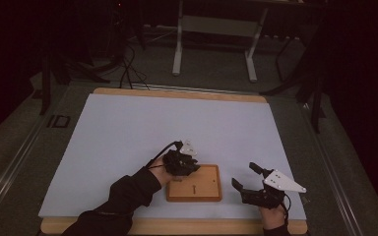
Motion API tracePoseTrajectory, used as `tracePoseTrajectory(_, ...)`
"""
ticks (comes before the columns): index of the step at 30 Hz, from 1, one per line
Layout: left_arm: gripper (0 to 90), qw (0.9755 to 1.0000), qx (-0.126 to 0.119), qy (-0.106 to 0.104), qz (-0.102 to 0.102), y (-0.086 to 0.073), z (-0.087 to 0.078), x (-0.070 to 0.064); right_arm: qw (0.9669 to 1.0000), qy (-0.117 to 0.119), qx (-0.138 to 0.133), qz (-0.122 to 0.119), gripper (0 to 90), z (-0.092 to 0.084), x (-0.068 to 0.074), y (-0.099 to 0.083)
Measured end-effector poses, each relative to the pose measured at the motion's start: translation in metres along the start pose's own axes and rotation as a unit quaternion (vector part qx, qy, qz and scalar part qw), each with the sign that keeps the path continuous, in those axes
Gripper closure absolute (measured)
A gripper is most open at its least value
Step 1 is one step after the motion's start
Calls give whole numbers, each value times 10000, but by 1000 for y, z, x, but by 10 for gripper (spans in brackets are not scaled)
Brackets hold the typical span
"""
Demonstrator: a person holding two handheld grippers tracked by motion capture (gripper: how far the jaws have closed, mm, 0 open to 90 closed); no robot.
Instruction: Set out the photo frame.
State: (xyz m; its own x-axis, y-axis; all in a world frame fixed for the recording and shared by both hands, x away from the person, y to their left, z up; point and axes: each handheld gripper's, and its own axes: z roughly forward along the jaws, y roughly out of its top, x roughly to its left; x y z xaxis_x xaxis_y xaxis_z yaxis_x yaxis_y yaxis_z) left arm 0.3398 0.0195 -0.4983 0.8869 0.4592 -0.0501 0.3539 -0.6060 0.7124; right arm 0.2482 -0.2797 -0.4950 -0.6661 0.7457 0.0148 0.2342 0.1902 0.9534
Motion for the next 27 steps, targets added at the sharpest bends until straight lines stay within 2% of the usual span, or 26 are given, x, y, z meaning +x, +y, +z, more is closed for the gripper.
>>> tracePoseTrajectory(1, 770, 10000, 22, 67, -3, 0, 1, 0, 10000, 1, 2, 0, 129, 0, 0, 0)
tracePoseTrajectory(4, 823, 10000, 8, 13, -43, -1, 2, 4, 10000, 14, 3, 17, 129, 1, 0, 0)
tracePoseTrajectory(8, 834, 10000, 50, -23, 54, 0, 2, 4, 10000, 10, 20, 9, 129, 1, 0, -1)
tracePoseTrajectory(10, 837, 9998, 91, -84, 133, 1, 2, 5, 10000, 42, 68, 45, 129, 2, -1, -1)
tracePoseTrajectory(11, 838, 9998, 75, -164, 48, 1, 3, 7, 9999, 61, 86, 39, 128, 3, -1, -1)
tracePoseTrajectory(13, 839, 9995, 73, -298, 6, 1, 3, 12, 9998, 69, 162, 11, 126, 4, 0, -1)
tracePoseTrajectory(16, 840, 9992, 54, -407, 17, 0, 3, 15, 9996, 106, 270, -58, 125, 4, 0, 0)
tracePoseTrajectory(18, 841, 9989, 83, -451, 26, 1, 3, 17, 9993, 89, 353, -125, 125, 5, 2, 1)
tracePoseTrajectory(21, 841, 9986, 139, -504, 38, 2, 3, 18, 9982, 263, 468, -283, 125, 7, 7, 2)
tracePoseTrajectory(24, 842, 9983, 137, -567, -27, 2, 4, 20, 9951, 487, 708, -490, 137, 12, 12, 3)
tracePoseTrajectory(27, 842, 9977, 200, -645, -49, 4, 4, 22, 9922, 525, 837, -764, 151, 17, 20, 2)
